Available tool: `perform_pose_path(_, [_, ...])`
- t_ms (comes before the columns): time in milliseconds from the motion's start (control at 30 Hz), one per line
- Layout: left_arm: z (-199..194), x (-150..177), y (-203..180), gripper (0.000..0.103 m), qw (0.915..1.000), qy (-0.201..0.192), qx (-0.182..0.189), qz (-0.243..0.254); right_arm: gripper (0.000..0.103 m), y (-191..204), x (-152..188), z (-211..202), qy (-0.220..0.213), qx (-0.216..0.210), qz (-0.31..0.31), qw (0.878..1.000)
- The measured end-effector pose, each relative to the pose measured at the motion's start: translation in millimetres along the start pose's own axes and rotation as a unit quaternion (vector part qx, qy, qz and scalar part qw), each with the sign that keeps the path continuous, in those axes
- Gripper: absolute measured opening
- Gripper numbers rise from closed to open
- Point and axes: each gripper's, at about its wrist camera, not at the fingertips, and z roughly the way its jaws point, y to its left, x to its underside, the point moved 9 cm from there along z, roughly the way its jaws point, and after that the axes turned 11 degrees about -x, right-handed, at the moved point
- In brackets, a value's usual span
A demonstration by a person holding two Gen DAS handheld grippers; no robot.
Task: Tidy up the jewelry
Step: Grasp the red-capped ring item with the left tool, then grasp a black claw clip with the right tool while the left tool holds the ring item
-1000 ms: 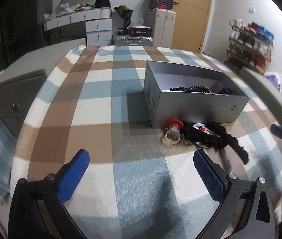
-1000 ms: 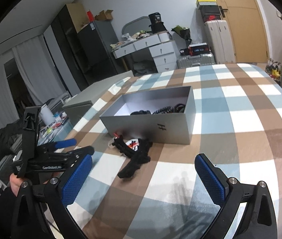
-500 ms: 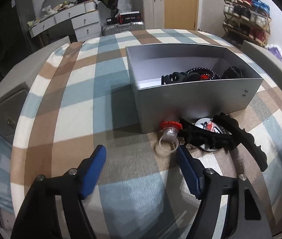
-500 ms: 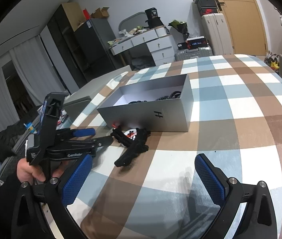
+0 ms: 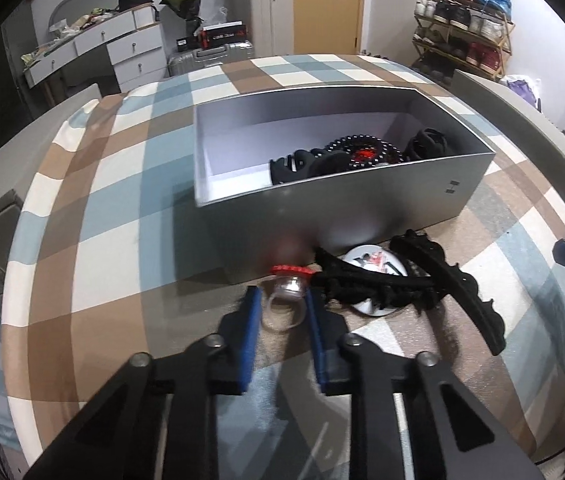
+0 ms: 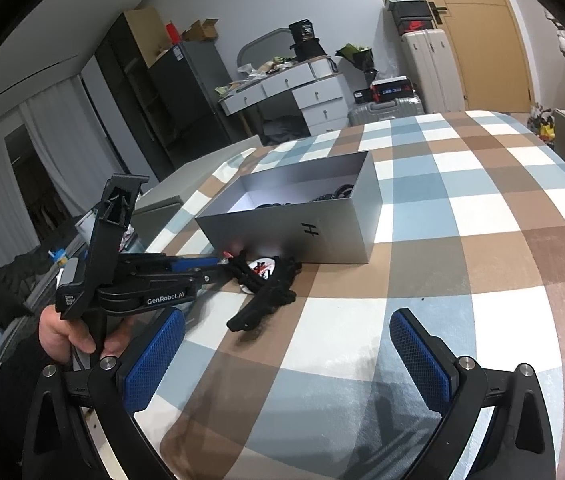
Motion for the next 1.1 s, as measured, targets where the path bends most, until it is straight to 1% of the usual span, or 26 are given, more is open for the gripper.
perform_pose_path(200, [-1.3,2.4,0.8,0.015,0.9999,0.005,0.005,-0.012,0.103,-0.4,1.0,-0.9,0.003,-0.002,-0.001,1.0])
perform_pose_path(300, [-5.5,8.4,4.2,0.015,0.9998,0.002,0.003,-0.02,0.103,1.1,-0.4,0.3,0.004,-0.002,-0.003,1.0])
perform_pose_path(400, [-10.0,15.5,9.2,0.015,0.9994,0.002,0.009,-0.032,0.103,4.4,-3.7,3.5,0.007,-0.004,-0.009,1.0])
perform_pose_path(567, [-19.7,28.2,10.8,0.015,0.999,0.002,0.021,-0.039,0.103,7.2,-10.7,22.0,0.027,-0.008,-0.013,1.0])
perform_pose_path(700, [-28.2,31.8,14.1,0.015,0.9985,-0.005,0.027,-0.048,0.103,9.9,-12.5,41.3,0.047,-0.01,-0.011,0.999])
perform_pose_path(800, [-34.1,33.3,19.2,0.015,0.9972,-0.012,0.036,-0.064,0.1,14.8,-10.5,53.6,0.057,-0.013,-0.014,0.998])
perform_pose_path(900, [-39.5,33.1,23.9,0.015,0.9965,-0.023,0.035,-0.072,0.091,15.3,-4.9,65.3,0.076,-0.017,-0.003,0.997])
perform_pose_path(933, [-40.3,33.4,25.0,0.015,0.9963,-0.025,0.036,-0.074,0.089,15.1,-3.9,68.2,0.081,-0.015,-0.003,0.997])
perform_pose_path(1000, [-43.2,33.7,26.7,0.015,0.9954,-0.03,0.042,-0.081,0.087,14.4,-3.7,70.1,0.083,-0.006,-0.004,0.997])
perform_pose_path(1067, [-46.1,35.0,28.3,0.015,0.9949,-0.034,0.044,-0.085,0.081,14.8,-4.1,71.1,0.085,-0.004,-0.005,0.996])
perform_pose_path(1100, [-47.5,36.0,28.6,0.015,0.9945,-0.035,0.045,-0.087,0.077,15.1,-3.2,72.9,0.089,-0.001,-0.006,0.996])
